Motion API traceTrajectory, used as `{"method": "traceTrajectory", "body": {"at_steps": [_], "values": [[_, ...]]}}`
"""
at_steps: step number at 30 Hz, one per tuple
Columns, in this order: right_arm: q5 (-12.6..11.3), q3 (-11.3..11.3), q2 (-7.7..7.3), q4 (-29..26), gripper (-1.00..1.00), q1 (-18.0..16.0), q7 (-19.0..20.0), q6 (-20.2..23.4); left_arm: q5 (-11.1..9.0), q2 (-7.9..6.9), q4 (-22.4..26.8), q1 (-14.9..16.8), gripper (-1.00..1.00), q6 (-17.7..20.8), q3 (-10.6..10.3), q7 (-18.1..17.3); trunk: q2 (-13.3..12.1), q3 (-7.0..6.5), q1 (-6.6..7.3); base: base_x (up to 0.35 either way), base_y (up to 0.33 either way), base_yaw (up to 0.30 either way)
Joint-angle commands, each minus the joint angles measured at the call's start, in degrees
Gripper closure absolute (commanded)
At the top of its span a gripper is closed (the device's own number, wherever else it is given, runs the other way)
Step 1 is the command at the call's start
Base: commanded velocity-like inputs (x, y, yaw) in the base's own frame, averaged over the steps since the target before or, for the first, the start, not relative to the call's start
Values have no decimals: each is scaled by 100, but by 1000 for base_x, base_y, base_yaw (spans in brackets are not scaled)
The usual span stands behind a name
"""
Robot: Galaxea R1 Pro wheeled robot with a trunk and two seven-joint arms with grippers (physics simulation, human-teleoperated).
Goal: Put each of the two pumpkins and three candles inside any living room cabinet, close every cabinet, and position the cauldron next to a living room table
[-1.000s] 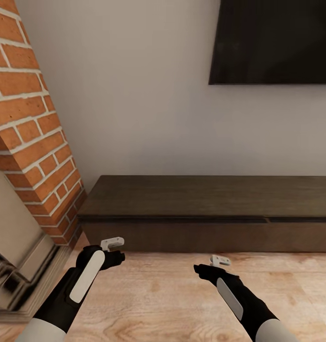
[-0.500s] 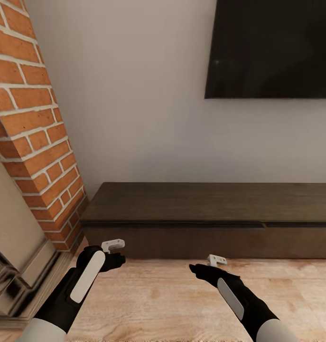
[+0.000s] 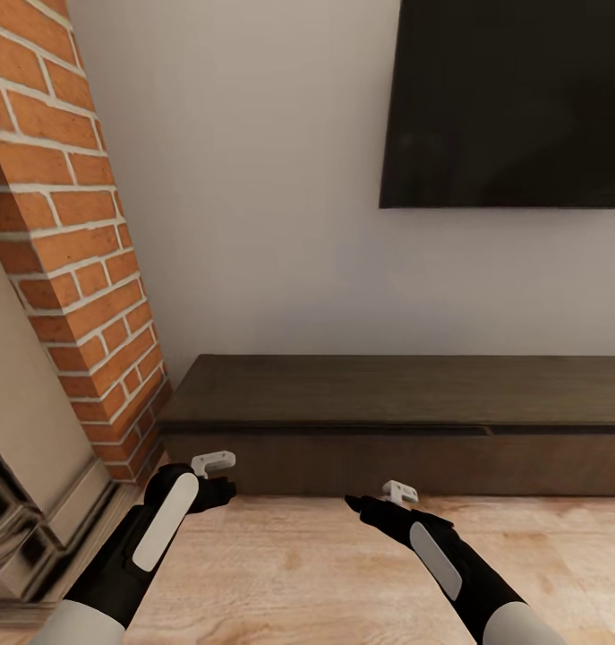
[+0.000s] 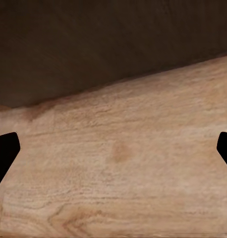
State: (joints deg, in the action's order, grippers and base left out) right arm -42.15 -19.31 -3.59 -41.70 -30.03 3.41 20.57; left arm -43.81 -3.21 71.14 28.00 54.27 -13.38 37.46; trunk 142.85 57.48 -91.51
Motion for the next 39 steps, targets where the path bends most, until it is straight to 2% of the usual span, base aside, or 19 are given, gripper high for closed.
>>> {"method": "traceTrajectory", "body": {"at_steps": [1,18,28,39], "values": [[-18,-14,-9,-2,-100,-3,1,13,-51,-8,7,4,-100,7,-12,60,-39,-13,26,-263,0,0],[-29,-20,-4,31,-100,-3,3,-46,-40,-12,16,4,-100,12,-24,60,-721,-317,399,-51,0,0],[-23,-20,4,47,-100,-3,10,-6,-48,-7,17,4,-100,13,-26,60,-1122,-430,619,-4,0,64],[-21,-20,1,65,-100,-3,18,0,-49,-13,14,4,-100,14,-25,60,-1563,-533,861,-265,0,92]]}}
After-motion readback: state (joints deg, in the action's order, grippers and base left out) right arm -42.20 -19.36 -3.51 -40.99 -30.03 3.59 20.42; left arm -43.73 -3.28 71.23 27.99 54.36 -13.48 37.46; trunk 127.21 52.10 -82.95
